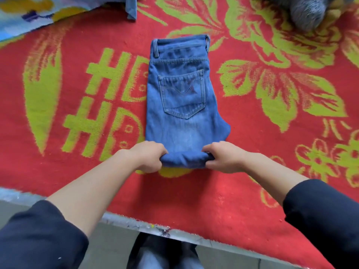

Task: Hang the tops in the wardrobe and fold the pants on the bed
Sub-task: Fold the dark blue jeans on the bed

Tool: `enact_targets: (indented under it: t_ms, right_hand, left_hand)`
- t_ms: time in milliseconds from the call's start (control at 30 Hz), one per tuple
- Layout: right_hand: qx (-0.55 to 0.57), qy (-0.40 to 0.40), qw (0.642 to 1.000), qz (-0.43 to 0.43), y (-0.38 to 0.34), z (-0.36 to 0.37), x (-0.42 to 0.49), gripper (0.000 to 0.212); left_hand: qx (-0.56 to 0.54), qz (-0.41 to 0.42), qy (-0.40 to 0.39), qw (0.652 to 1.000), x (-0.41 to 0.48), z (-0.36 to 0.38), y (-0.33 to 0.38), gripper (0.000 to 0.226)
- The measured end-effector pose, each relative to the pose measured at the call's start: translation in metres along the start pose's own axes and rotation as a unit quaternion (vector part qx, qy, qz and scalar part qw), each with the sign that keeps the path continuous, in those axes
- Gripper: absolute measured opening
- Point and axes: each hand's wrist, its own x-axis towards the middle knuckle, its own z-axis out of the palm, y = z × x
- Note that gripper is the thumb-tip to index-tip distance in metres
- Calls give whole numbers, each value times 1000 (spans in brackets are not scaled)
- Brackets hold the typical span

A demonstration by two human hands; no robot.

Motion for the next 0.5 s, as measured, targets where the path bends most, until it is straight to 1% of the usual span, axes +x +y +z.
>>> enact_targets:
  t_ms: [67,133,233,267,300,333,400,433,467,500]
  right_hand:
    - [55,-48,997,23,-1,12,-18,26]
    - [115,-121,985,52,-3,26,-33,25]
    - [181,-248,948,83,-10,45,-47,13]
    - [196,-284,934,96,-13,50,-51,12]
    - [220,-320,914,113,-16,54,-53,11]
    - [256,-359,888,131,-17,58,-56,7]
    - [317,-432,829,158,-17,59,-60,2]
    - [331,-450,813,163,-16,57,-60,5]
    - [337,-450,811,165,-14,54,-59,6]
    - [341,-432,818,166,-12,49,-57,6]
  left_hand:
    - [-49,12,-87,995,-11,14,9,13]
    - [-107,1,-173,979,-21,32,18,13]
    - [-157,-22,-312,937,-33,53,32,16]
    - [-172,-26,-352,920,-36,59,36,18]
    - [-202,-32,-387,899,-39,64,39,21]
    - [-244,-39,-417,874,-42,69,41,24]
    - [-323,-60,-463,823,-48,73,44,30]
    - [-346,-69,-471,809,-51,73,44,31]
    - [-362,-77,-468,802,-52,71,42,34]
    - [-371,-86,-457,804,-52,68,39,40]
